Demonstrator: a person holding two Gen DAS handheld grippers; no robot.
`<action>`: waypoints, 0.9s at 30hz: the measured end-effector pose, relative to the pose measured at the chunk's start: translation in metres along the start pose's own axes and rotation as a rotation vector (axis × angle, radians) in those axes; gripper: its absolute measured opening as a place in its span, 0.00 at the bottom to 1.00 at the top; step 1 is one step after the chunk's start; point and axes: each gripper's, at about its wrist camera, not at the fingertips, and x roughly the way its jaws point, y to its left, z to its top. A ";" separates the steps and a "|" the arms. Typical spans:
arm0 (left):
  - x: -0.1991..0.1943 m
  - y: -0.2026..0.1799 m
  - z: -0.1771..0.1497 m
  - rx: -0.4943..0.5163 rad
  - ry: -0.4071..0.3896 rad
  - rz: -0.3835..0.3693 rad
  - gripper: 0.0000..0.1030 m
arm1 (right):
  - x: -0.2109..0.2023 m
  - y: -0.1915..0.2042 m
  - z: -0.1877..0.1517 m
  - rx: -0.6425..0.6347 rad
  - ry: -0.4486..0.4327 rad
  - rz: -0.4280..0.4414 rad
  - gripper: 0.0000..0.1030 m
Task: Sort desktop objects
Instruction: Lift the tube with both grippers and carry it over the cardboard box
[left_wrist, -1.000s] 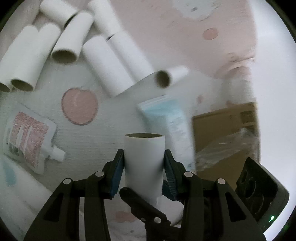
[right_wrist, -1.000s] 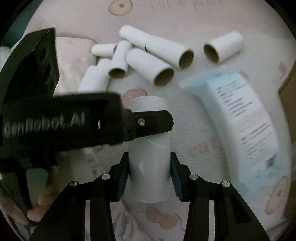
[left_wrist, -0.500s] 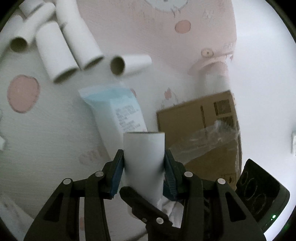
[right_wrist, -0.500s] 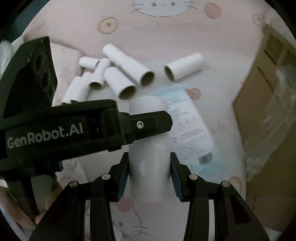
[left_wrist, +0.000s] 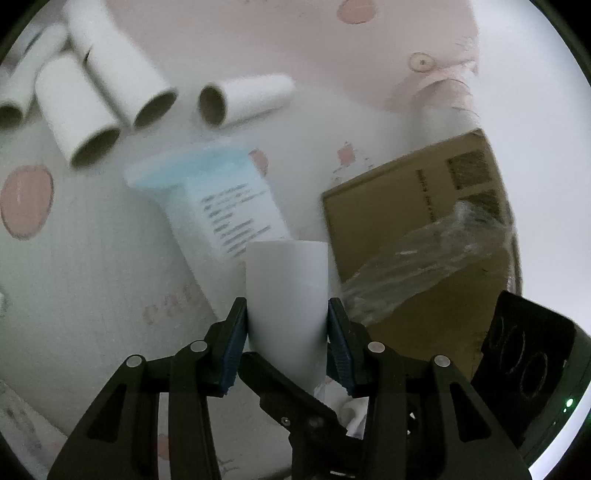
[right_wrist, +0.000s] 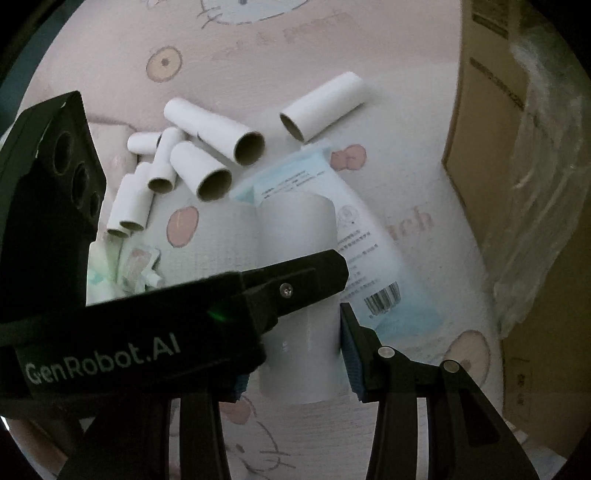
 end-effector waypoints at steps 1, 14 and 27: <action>-0.005 -0.005 0.000 0.018 -0.009 0.010 0.45 | -0.004 0.000 0.001 0.000 -0.012 0.009 0.38; -0.115 -0.108 0.001 0.196 -0.255 0.070 0.45 | -0.124 0.028 0.015 -0.102 -0.287 0.100 0.38; -0.143 -0.165 -0.004 0.244 -0.265 0.164 0.45 | -0.195 0.038 0.019 -0.191 -0.420 0.070 0.38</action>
